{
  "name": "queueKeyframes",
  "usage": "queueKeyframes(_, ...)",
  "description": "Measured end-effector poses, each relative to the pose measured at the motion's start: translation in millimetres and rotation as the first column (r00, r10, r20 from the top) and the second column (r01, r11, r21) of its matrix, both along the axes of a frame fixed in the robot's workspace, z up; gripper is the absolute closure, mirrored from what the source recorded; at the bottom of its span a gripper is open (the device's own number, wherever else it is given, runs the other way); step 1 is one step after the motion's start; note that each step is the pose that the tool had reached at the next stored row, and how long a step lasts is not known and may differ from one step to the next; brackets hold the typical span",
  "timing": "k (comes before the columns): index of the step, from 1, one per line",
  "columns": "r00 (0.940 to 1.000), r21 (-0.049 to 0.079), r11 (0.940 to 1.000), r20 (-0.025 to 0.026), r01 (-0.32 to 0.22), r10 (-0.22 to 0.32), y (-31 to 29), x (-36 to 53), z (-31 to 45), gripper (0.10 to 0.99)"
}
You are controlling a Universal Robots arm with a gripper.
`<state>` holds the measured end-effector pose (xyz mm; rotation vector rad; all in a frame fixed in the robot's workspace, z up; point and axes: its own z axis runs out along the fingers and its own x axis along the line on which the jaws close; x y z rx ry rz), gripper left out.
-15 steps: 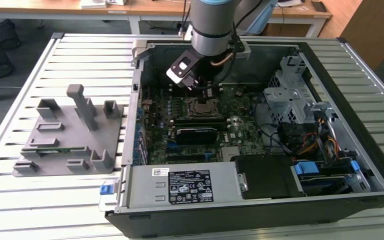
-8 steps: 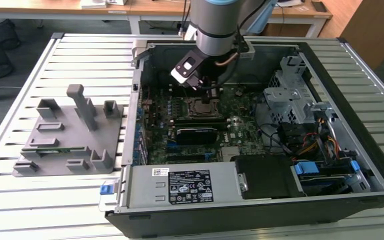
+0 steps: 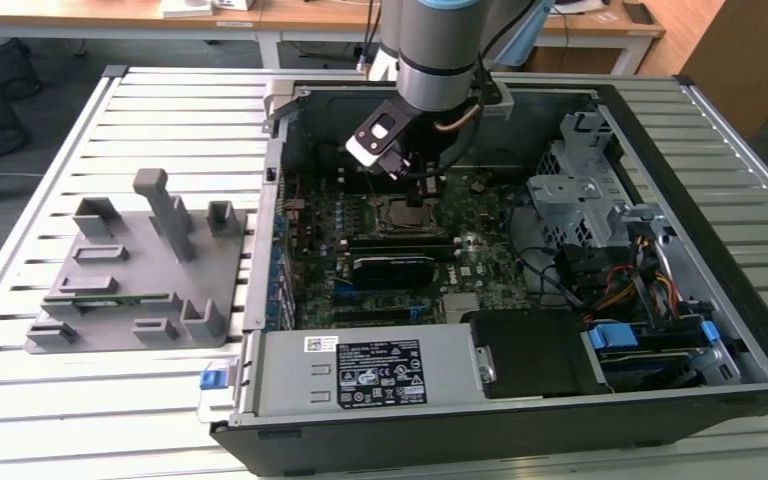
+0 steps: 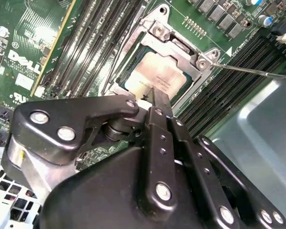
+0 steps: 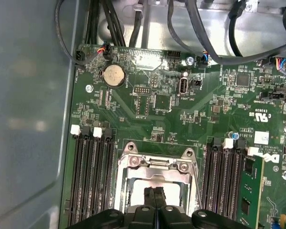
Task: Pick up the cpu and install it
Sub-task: 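Install the first cpu locking lever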
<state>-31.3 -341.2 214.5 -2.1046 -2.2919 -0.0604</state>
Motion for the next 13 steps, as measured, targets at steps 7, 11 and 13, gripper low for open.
queueKeyframes(7, 1.0000, 0.000, 1.0000, 0.0002, 0.000, 0.000, 0.0, 0.0, 7.0, 0.973)
queueKeyframes(11, 1.0000, 0.000, 1.0000, 0.0018, 0.000, 0.000, 0.0, 0.1, 16.5, 0.973)
queueKeyframes(13, 1.0000, 0.000, 1.0000, 0.0042, 0.000, 0.000, 0.0, 0.1, 21.8, 0.973)
